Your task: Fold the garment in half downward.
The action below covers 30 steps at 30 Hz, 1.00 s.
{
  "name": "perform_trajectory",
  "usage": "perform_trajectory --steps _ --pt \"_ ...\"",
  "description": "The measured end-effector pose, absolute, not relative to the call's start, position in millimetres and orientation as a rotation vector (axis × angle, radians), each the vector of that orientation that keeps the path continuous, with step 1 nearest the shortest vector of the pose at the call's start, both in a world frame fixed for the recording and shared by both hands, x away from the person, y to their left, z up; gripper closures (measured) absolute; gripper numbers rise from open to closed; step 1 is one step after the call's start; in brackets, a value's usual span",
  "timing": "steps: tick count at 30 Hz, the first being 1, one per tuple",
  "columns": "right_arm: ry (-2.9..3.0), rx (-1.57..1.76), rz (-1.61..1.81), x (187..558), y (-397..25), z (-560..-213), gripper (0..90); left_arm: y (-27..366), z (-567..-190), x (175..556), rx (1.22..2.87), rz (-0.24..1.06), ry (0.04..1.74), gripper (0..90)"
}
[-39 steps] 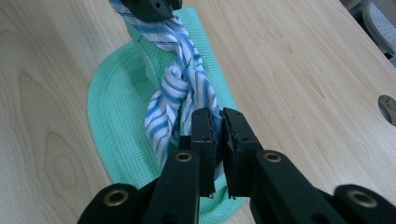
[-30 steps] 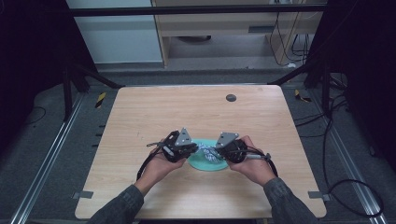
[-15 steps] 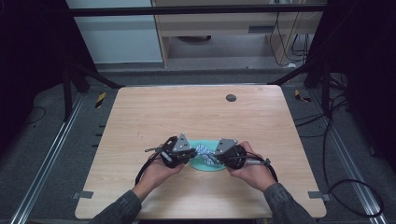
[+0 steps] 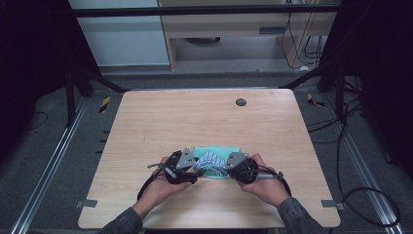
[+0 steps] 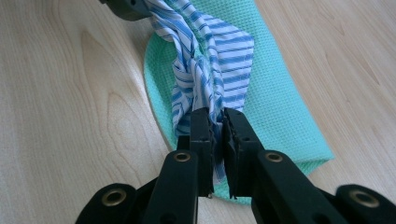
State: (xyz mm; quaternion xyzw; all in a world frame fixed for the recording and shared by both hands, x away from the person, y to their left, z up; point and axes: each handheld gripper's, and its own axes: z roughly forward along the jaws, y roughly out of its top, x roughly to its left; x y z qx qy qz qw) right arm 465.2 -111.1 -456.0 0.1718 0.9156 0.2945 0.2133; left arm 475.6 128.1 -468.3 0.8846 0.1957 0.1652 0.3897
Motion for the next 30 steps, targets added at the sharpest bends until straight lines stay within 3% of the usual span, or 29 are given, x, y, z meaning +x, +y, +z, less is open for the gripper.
perform_trajectory --steps 5,12,13,14,18,19,22,30 --pt "2.550 0.489 0.826 460.7 -112.6 -460.7 79.4 130.0 -472.9 472.2 2.253 0.419 0.498 53.7" --pt "2.548 0.535 0.841 456.5 -115.3 -465.1 65.7 133.7 -479.1 466.4 2.242 0.423 0.502 63.0" --pt "2.552 0.557 0.844 455.5 -115.7 -466.9 65.2 134.7 -480.2 465.7 2.248 0.427 0.489 68.8" --pt "2.551 0.560 0.841 455.2 -116.1 -467.5 65.1 134.9 -480.6 465.2 2.254 0.427 0.488 69.0" --pt "2.548 0.571 0.844 454.3 -118.6 -468.5 70.3 135.5 -482.3 463.8 2.257 0.427 0.476 73.4" --pt "2.547 0.565 0.855 453.0 -119.6 -468.9 77.0 135.3 -483.0 463.4 2.262 0.433 0.471 75.7" --pt "2.557 0.551 0.855 452.5 -119.4 -470.1 83.3 135.3 -484.5 462.6 2.275 0.426 0.462 79.7" --pt "2.610 0.475 0.816 445.3 -118.3 -476.0 86.4 136.5 -492.4 456.4 2.335 0.409 0.416 85.5"
